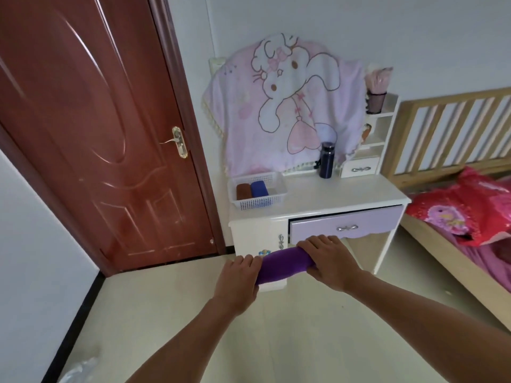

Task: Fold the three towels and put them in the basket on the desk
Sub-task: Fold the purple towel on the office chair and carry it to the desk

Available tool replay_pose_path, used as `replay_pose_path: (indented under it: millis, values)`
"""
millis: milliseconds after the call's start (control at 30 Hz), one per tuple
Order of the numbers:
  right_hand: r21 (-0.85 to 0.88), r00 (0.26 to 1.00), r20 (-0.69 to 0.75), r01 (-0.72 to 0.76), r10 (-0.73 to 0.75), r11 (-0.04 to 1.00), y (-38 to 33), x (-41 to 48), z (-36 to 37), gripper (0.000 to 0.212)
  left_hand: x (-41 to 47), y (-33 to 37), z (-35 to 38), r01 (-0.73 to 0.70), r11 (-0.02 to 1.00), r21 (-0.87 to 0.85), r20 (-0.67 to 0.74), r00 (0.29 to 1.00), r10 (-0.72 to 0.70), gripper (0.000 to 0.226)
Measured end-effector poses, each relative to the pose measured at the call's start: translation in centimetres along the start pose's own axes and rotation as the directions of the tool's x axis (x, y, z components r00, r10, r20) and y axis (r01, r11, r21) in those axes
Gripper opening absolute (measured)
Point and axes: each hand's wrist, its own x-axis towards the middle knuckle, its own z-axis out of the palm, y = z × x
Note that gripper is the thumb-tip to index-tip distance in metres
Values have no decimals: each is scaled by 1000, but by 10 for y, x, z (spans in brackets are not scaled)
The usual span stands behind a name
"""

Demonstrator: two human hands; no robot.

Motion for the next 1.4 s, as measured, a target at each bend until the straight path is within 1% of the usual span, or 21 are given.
replay_pose_path:
  millis: [200,333,433,533,633,667,733,800,867,900,933,1000,1067,1100,1200,1233,1300,1400]
  values:
    - [35,999,-10,-49,49,998,68,85,23,41,120,-39,16,-77,996,-36,6,997,77,39]
    - [46,999,-8,-46,47,998,118,141,53,43,195,-57,41,-73,993,-88,-9,997,72,38]
    - [68,997,29,-68,66,995,161,185,80,43,255,-68,63,-44,992,-116,2,999,44,38]
    - [173,985,103,-151,135,973,204,236,100,46,320,-82,80,4,987,-161,25,1000,-1,34]
    - [338,942,235,-309,238,889,243,290,112,55,380,-98,89,110,956,-273,73,993,-94,34]
    - [403,924,276,-363,266,840,253,307,113,55,395,-104,91,152,940,-306,96,987,-129,35]
    - [534,897,331,-434,292,726,271,343,123,52,420,-115,98,246,871,-425,162,967,-194,36]
    - [613,884,372,-463,283,641,282,376,134,46,438,-126,105,342,771,-537,250,937,-242,36]
    - [657,874,405,-483,269,579,291,411,145,41,457,-139,120,431,658,-618,327,902,-283,37]
    - [670,872,411,-486,265,561,293,426,147,40,465,-144,122,462,607,-647,342,887,-311,37]
    - [682,872,416,-487,259,545,296,445,154,40,475,-152,131,484,570,-664,345,875,-341,34]
    - [682,858,435,-512,273,522,302,479,171,41,496,-168,152,500,549,-670,336,863,-377,25]
    - [664,846,451,-531,283,526,303,503,186,42,512,-177,165,517,498,-696,380,854,-356,20]
    - [645,837,460,-544,295,536,305,518,196,43,521,-184,173,539,443,-717,430,841,-327,21]
    - [561,811,491,-574,319,596,309,548,217,44,540,-192,194,601,256,-757,548,798,-252,40]
    - [523,801,505,-580,322,624,310,556,224,43,545,-194,200,611,219,-761,564,790,-242,43]
    - [455,784,540,-577,305,679,312,569,237,42,552,-195,214,641,209,-738,600,766,-231,43]
    - [368,764,603,-521,229,770,315,581,259,39,558,-191,230,673,232,-702,642,739,-202,44]
